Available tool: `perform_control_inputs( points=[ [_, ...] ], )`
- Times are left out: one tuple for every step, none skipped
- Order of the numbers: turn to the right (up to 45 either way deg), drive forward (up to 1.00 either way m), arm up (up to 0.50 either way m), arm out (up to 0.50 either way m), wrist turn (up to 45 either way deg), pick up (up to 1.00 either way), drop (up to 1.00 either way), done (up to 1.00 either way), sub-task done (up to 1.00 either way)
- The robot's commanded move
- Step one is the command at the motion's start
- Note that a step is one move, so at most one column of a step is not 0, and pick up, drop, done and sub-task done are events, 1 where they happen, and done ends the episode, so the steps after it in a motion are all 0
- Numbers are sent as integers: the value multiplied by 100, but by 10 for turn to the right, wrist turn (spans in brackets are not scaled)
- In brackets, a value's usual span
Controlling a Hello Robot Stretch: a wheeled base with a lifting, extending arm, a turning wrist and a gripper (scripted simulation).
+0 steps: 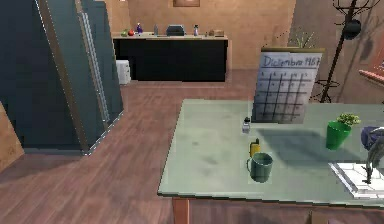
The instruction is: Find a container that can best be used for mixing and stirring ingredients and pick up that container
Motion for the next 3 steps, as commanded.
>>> perform_control_inputs(
  points=[
    [-330, 0, 0, 0, 0, 0, 0, 0, 0],
    [0, 70, 0, 0, 0, 0, 0, 0, 0],
    [360, 0, 0, 0, 0, 0, 0, 0, 0]
  ],
)
